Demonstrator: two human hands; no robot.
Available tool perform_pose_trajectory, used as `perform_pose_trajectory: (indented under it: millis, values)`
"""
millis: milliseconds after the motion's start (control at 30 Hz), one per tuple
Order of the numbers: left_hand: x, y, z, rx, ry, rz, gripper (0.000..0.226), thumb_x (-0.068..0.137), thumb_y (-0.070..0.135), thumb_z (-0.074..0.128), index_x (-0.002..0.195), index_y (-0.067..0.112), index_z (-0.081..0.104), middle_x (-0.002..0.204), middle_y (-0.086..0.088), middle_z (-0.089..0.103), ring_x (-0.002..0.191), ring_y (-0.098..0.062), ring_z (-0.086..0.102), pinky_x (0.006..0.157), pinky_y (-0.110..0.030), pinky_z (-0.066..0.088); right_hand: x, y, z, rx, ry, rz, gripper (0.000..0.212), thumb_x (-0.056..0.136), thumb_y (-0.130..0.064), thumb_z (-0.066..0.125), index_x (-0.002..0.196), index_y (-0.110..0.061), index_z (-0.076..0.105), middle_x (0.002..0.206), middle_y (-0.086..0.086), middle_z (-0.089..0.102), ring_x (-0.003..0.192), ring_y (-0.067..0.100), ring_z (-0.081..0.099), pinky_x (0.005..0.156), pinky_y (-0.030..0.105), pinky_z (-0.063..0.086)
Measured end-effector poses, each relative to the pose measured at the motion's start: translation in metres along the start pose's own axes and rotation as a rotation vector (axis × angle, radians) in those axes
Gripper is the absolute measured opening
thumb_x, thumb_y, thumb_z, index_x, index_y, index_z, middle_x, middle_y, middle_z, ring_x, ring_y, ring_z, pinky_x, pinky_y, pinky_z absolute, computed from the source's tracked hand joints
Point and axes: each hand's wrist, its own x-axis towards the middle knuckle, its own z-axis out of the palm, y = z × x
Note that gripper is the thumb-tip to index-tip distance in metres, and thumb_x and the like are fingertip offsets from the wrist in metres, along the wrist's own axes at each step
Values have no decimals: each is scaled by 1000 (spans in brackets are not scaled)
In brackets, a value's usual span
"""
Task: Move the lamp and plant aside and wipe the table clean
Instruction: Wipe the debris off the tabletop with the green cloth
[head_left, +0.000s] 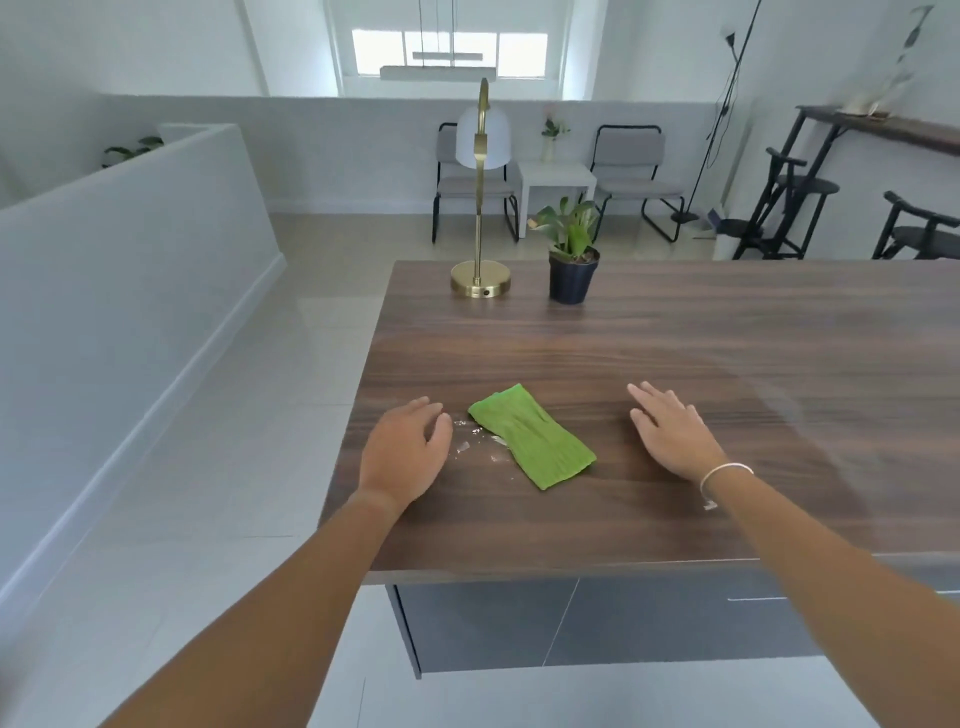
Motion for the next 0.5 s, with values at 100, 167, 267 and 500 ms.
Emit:
perform_pose_trajectory:
  millis: [100,167,267,500]
  values:
    - [7,45,27,37,-88,97,43,92,28,42,131,10,50,144,-11,44,135,-24,35,110,-31,24,-6,19,11,-182,24,-14,48,98,-35,29,145,-25,27,158,-1,19,145,27,15,117,44,11]
    - [13,71,49,146,-185,136,51,94,32,38,139,7,36,152,-14,30,140,-29,25,115,-35,17,-7,22,13,-207,48,-28,48,98,-37,26,146,-26,25,158,-2,18,145,26,14,117,42,10]
    - [21,86,79,357,-325,33,66,95,44,27,146,5,11,156,-21,4,144,-36,4,118,-42,4,-8,25,15,-219,52,-43,49,98,-38,24,146,-27,24,158,-2,17,145,26,13,118,42,9]
    - [31,82,98,509,-333,30,72,93,53,19,147,9,4,156,-21,-3,144,-36,-3,118,-43,0,2,32,15,-220,52,-60,50,98,-38,22,147,-28,21,158,-4,15,146,25,11,119,41,8]
